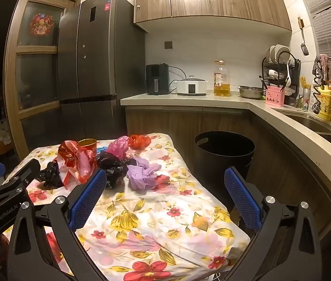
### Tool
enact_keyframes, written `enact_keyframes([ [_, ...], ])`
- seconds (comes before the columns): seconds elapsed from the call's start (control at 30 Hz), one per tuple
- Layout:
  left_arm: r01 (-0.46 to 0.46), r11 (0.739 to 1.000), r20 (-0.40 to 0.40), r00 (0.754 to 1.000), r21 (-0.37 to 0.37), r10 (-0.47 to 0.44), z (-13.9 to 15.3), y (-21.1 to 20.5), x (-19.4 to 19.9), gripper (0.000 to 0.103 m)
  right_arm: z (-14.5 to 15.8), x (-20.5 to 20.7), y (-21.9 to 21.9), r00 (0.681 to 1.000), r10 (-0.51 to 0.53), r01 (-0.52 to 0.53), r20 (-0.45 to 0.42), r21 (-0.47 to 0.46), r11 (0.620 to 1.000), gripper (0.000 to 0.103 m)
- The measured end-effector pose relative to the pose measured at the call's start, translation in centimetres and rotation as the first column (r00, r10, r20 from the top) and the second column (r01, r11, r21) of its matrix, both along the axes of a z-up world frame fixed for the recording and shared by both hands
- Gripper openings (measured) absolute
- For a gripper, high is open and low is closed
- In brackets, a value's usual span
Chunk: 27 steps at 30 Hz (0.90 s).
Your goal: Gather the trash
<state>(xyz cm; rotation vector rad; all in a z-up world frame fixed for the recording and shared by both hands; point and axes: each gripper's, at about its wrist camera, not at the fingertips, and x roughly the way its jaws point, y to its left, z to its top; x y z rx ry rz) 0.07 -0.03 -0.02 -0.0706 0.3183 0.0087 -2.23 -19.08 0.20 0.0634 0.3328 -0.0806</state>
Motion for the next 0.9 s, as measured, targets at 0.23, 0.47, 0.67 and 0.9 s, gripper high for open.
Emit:
enact_keyframes([
  [0.23, 0.007, 1.000, -0.002, 1.000, -0.021, -0.007, -0.03, 0.14, -0.01, 0.098, -0.05, 0.03, -0.07, 1.000, 0.002, -0.002, 0.001, 0.001, 1.000, 0.098],
  [0.47, 0.013, 1.000, -0.002, 1.000, -0.025, -0.013, -0.69, 0.09, -0.39, 0.098, -0.09, 0.01, -0.09, 1.000, 0.000, 0.000, -0.001, 0.002, 1.000, 0.098],
  [0.67, 0.012, 1.000, -0.007, 1.000, -0.026, -0.012, -0.54, -0.07, -0.12, 0.098, -0.11, 0.10, -0.12, 1.000, -0.002, 0.002, -0.003, 0.003, 1.000, 0.098],
  [0.9, 0.013, 0.999, -0.006, 1.000, -0.029, -0.013, -0.55, 0.01, -0.20, 0.098, -0.06, 0.05, -0.18, 1.000, 0.000, 0.000, 0.000, 0.002, 1.000, 0.098],
])
